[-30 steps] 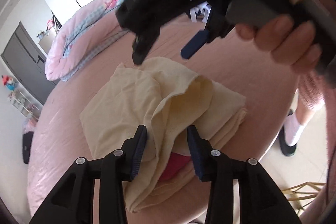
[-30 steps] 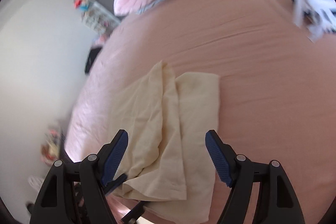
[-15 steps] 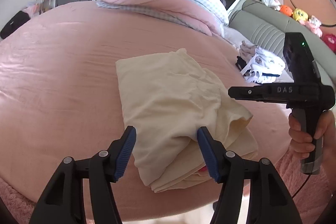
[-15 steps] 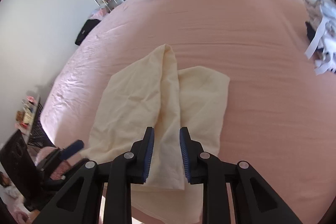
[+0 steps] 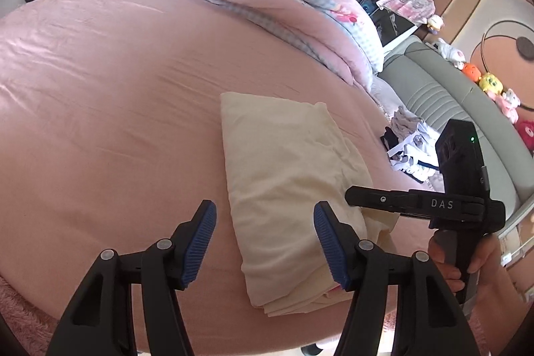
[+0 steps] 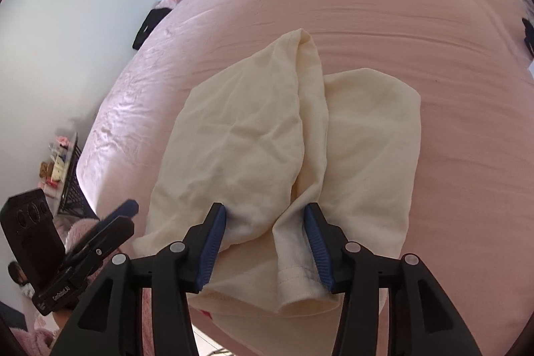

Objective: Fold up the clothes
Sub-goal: 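Grasp the cream bundle edge with the right gripper and fold it over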

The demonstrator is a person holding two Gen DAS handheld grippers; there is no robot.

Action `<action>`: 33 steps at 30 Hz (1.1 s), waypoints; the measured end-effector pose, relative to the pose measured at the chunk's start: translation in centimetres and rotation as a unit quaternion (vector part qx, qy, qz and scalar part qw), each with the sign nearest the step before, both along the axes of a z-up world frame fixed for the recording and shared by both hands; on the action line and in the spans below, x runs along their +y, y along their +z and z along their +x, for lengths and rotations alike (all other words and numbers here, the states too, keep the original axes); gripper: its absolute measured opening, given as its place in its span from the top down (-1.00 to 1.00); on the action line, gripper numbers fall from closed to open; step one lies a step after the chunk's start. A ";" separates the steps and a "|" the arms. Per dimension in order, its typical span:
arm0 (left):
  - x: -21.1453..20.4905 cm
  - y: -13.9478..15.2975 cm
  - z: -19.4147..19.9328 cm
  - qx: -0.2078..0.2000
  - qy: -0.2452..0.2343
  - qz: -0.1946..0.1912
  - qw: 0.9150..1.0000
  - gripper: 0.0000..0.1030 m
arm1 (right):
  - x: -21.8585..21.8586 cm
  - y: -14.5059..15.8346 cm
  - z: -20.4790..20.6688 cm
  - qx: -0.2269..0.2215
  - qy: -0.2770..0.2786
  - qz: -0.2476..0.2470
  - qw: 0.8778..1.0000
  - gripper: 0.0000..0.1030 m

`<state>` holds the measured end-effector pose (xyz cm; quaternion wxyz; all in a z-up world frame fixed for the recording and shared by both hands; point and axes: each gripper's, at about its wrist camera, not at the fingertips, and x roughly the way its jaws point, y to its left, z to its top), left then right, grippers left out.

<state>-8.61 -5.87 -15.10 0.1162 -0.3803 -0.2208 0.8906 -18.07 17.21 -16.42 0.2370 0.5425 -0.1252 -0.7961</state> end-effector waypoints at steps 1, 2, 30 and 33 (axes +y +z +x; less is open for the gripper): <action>0.0 0.0 -0.1 0.001 0.000 -0.001 1.000 -0.13 | 0.5 -0.3 -0.2 -0.008 -0.016 -0.015 1.000 0.06; 0.0 0.0 -0.2 0.002 0.000 -0.001 1.000 -0.13 | 1.1 -0.4 -0.3 -0.014 -0.032 -0.034 0.999 0.06; -0.1 -1.4 -0.8 -0.015 -0.024 0.020 0.999 -0.13 | 3.1 5.0 5.0 0.055 -0.041 -0.070 0.995 0.81; 0.9 -1.2 -0.9 -0.012 -0.043 0.015 0.999 -0.14 | 4.9 4.2 6.0 0.060 -0.066 -0.055 0.995 0.81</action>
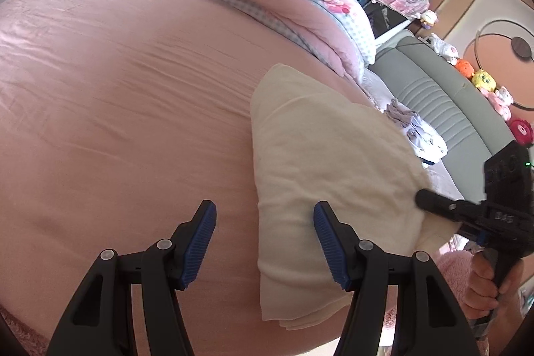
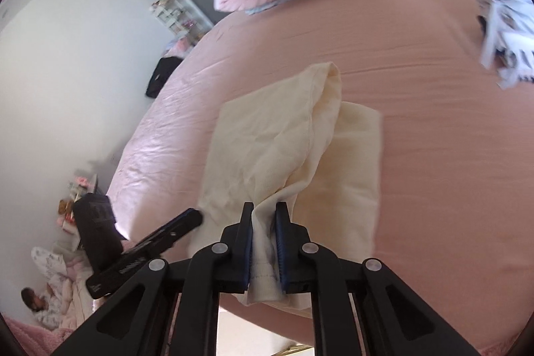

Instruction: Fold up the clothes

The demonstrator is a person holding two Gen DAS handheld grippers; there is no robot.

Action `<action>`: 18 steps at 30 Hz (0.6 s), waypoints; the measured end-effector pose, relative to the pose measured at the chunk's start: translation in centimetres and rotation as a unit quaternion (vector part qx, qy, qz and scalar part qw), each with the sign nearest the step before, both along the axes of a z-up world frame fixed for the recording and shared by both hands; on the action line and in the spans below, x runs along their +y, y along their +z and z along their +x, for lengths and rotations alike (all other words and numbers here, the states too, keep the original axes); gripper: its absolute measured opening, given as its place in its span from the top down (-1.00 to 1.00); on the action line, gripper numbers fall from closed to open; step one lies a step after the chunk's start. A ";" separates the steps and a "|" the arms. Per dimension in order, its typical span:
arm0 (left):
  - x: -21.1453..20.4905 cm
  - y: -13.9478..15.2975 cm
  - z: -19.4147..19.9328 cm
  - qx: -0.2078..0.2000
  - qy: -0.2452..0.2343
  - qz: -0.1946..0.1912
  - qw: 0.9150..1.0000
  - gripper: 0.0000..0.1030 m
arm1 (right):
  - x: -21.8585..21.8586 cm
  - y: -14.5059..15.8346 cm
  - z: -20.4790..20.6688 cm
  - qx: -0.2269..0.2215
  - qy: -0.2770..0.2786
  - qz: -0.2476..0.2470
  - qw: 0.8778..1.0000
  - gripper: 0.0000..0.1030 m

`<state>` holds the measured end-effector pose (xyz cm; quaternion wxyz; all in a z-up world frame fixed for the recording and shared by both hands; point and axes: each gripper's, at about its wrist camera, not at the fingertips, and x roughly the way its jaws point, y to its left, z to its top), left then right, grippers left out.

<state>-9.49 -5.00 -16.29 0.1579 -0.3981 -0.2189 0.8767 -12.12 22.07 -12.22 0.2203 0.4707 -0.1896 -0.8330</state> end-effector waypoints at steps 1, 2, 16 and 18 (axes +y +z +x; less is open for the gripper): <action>0.4 0.0 0.0 0.000 -0.006 -0.004 1.000 -0.14 | 0.6 -1.2 -0.2 -0.013 -0.015 0.010 1.000 0.81; 0.7 0.1 -0.1 0.000 -0.012 -0.009 1.000 -0.15 | 1.2 -2.8 -0.6 -0.034 -0.026 0.024 0.999 0.81; 5.2 -0.4 -5.1 -0.002 -0.104 -0.147 0.984 -0.19 | 5.4 -2.7 0.3 -0.069 -0.064 0.053 0.994 0.53; 5.2 -1.0 -4.6 -0.001 -0.097 -0.134 0.986 -0.19 | 4.0 0.0 0.0 -0.009 -0.044 0.066 0.997 0.53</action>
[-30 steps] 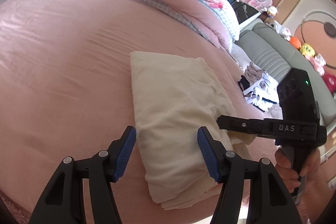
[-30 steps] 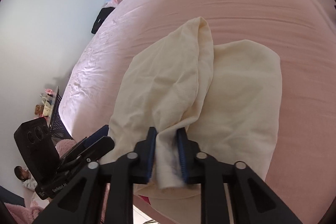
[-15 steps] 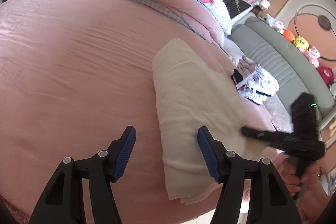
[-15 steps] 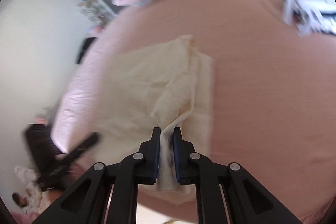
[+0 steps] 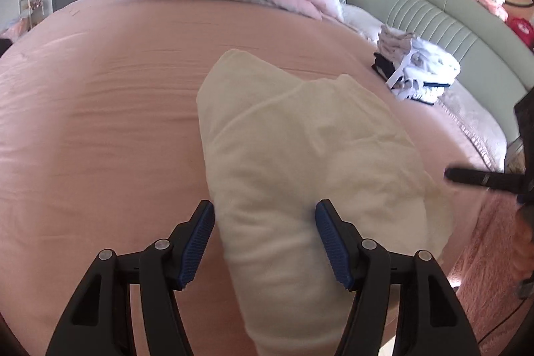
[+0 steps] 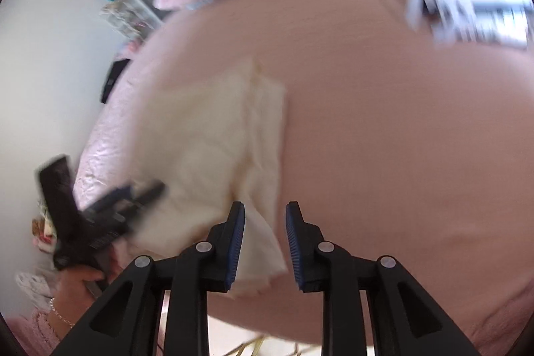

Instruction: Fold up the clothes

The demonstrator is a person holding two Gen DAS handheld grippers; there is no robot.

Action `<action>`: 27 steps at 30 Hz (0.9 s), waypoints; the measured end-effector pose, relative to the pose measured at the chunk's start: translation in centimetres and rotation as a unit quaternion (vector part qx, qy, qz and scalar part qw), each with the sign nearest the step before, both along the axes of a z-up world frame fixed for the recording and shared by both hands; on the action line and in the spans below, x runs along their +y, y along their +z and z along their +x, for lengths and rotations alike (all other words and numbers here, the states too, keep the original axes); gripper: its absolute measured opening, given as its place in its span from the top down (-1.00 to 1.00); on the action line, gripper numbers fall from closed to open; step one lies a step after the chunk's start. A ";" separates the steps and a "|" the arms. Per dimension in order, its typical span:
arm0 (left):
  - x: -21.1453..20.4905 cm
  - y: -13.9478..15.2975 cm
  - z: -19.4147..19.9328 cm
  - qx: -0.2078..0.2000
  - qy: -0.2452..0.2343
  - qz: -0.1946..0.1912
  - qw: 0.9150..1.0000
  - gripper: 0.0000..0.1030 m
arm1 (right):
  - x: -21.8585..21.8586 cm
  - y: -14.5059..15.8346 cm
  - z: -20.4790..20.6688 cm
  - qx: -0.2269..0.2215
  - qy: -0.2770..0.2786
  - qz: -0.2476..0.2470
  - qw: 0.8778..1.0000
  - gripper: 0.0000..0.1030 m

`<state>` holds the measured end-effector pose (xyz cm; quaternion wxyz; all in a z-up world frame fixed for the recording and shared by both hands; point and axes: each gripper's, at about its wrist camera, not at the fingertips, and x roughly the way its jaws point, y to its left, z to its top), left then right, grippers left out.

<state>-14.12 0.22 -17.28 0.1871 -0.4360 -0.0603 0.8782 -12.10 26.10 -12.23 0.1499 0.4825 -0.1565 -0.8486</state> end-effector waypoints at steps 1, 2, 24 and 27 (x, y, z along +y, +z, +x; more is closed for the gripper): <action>-0.1 -0.2 0.2 -0.001 0.004 0.008 1.000 -0.19 | -1.0 1.3 -0.3 0.028 0.015 0.009 0.999 0.52; -0.2 -0.3 0.3 -0.004 0.004 0.016 1.000 -0.19 | -1.9 2.4 -0.6 0.052 0.031 0.016 0.998 0.50; -7.5 -2.5 -9.5 -0.049 0.059 0.232 0.970 -0.21 | -5.3 -4.9 -10.0 0.044 0.103 0.090 0.990 0.42; -5.7 -2.9 -9.6 -0.035 0.059 0.108 0.992 -0.23 | -5.1 -5.5 -9.7 0.048 0.080 0.067 0.993 0.42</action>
